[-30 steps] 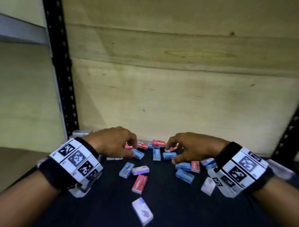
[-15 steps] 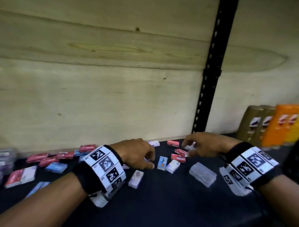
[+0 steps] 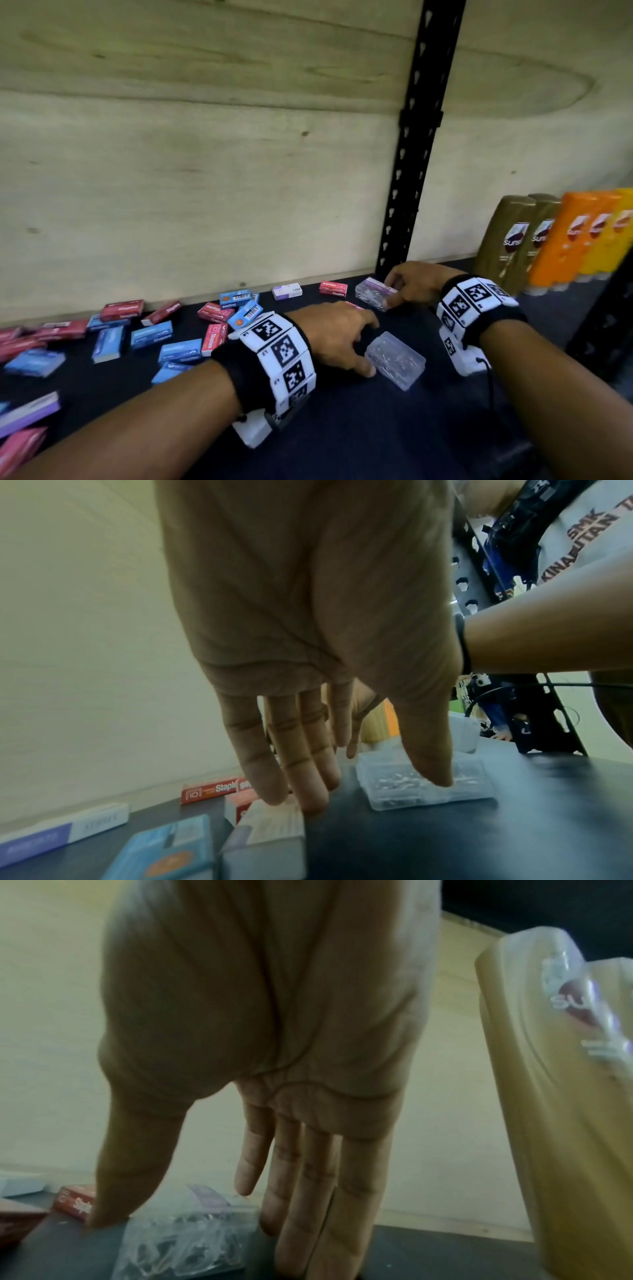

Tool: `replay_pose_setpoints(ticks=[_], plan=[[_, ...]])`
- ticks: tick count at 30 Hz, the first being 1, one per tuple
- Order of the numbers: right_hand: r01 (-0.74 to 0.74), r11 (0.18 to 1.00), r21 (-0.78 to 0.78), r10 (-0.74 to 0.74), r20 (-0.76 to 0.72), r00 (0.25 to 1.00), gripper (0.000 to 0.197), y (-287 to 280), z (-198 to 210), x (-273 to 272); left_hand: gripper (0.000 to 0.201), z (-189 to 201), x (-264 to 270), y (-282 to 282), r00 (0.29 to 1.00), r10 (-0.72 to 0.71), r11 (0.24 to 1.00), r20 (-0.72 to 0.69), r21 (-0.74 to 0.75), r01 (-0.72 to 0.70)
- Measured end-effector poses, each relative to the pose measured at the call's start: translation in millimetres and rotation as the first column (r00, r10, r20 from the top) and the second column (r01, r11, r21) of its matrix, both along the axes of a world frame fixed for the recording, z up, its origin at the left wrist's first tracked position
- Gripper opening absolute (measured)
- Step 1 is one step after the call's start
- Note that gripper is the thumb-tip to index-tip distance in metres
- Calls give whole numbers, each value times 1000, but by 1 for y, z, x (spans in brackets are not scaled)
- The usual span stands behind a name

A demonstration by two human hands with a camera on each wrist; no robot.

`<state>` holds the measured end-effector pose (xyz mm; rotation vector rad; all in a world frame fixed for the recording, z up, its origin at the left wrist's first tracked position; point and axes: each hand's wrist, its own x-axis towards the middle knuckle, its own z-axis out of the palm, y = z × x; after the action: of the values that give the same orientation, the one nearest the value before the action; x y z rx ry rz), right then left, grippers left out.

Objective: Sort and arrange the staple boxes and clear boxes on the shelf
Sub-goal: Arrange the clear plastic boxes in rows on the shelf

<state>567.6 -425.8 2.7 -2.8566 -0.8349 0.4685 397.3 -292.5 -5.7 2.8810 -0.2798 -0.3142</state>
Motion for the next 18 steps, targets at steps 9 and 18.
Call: replay_pose_setpoints(ticks=[9, 18], plan=[[-3, 1000, 12, 4, -61, 998, 44, 1, -5, 17, 74, -4, 29, -6, 979, -205, 979, -8, -15, 205], [103, 990, 101, -80, -217, 973, 52, -5, -6, 25, 65, -9, 26, 2, 973, -228, 973, 30, 40, 226]])
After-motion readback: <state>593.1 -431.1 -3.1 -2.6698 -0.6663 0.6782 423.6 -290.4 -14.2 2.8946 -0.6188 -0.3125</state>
